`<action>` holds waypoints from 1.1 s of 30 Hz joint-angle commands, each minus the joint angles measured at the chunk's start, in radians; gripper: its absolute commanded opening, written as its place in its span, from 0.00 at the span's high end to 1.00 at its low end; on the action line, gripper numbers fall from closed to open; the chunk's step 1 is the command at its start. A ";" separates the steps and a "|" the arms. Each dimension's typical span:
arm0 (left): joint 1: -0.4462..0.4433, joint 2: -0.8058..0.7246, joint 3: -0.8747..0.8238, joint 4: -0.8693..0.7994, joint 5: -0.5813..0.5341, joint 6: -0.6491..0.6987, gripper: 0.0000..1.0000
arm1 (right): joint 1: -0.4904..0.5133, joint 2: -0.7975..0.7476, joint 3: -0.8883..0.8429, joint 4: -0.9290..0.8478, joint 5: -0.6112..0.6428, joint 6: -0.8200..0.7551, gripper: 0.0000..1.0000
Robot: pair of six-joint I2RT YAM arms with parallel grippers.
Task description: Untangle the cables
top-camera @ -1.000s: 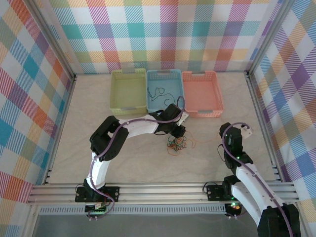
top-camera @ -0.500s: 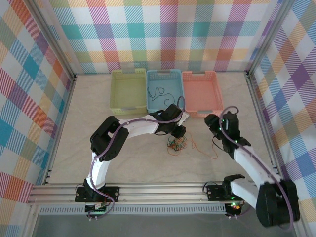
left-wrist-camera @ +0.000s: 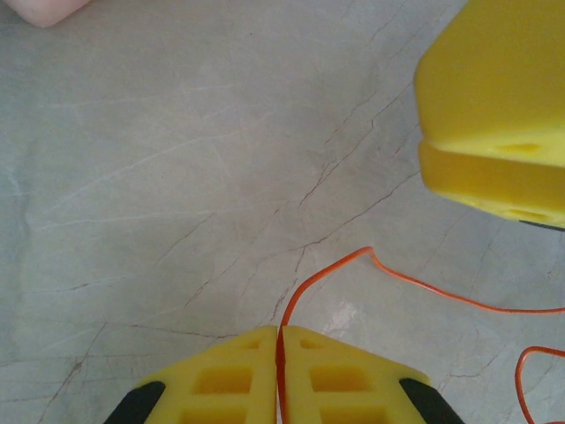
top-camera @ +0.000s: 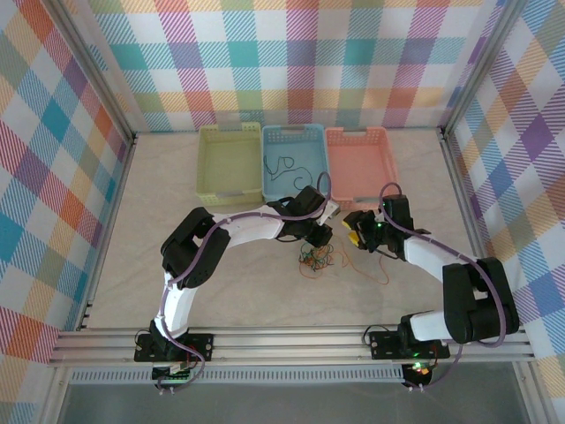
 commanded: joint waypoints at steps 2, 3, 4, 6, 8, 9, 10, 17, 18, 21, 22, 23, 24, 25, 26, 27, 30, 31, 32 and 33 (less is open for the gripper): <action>-0.011 -0.002 0.007 -0.006 -0.013 0.003 0.90 | 0.010 0.027 -0.030 0.063 -0.045 0.090 0.52; -0.010 -0.005 0.003 -0.004 -0.012 0.003 0.90 | 0.015 0.041 -0.031 0.067 -0.056 0.102 0.52; -0.011 -0.004 0.002 -0.004 -0.013 0.003 0.90 | 0.019 0.051 -0.034 0.073 -0.065 0.113 0.52; -0.010 -0.003 0.006 -0.005 -0.012 0.004 0.89 | 0.023 0.065 -0.044 0.078 -0.068 0.157 0.52; -0.010 -0.001 0.008 -0.007 -0.011 0.006 0.90 | 0.028 0.076 -0.056 0.106 -0.072 0.180 0.52; -0.012 -0.002 0.008 -0.006 -0.011 0.005 0.90 | 0.030 0.079 -0.055 0.106 -0.077 0.186 0.53; -0.012 -0.002 0.008 -0.006 -0.011 0.005 0.90 | 0.036 0.081 -0.053 0.109 -0.079 0.189 0.53; -0.012 -0.002 0.006 -0.007 -0.015 0.007 0.90 | 0.056 0.076 -0.069 0.134 -0.095 0.249 0.50; -0.012 -0.003 0.006 -0.006 -0.015 0.006 0.90 | 0.062 0.077 -0.066 0.130 -0.091 0.253 0.49; -0.012 -0.002 0.008 -0.007 -0.015 0.006 0.90 | 0.079 0.089 -0.058 0.120 -0.050 0.272 0.49; -0.014 -0.002 0.008 -0.007 -0.017 0.008 0.90 | 0.081 0.101 -0.068 0.159 -0.053 0.296 0.49; -0.014 -0.003 0.006 -0.007 -0.018 0.008 0.89 | 0.083 0.115 -0.072 0.189 -0.053 0.315 0.49; -0.013 -0.003 0.006 -0.007 -0.018 0.008 0.90 | 0.092 0.130 -0.071 0.211 -0.054 0.330 0.50; -0.013 -0.003 0.006 -0.007 -0.019 0.008 0.90 | 0.101 0.142 -0.063 0.219 -0.044 0.335 0.50; -0.013 -0.002 0.005 -0.007 -0.018 0.010 0.90 | 0.108 0.153 -0.056 0.216 -0.034 0.333 0.50; -0.013 -0.003 0.005 -0.007 -0.018 0.009 0.90 | 0.112 0.165 -0.049 0.217 -0.026 0.335 0.51; -0.013 -0.003 0.008 -0.008 -0.018 0.010 0.90 | 0.111 0.191 -0.065 0.264 0.007 0.361 0.55; -0.013 -0.003 0.007 -0.008 -0.017 0.010 0.90 | 0.111 0.191 -0.071 0.265 0.025 0.361 0.56; -0.013 -0.002 0.008 -0.008 -0.018 0.009 0.90 | 0.111 0.191 -0.073 0.263 0.039 0.361 0.58; -0.014 -0.002 0.008 -0.008 -0.017 0.009 0.90 | 0.111 0.192 -0.075 0.265 0.050 0.358 0.61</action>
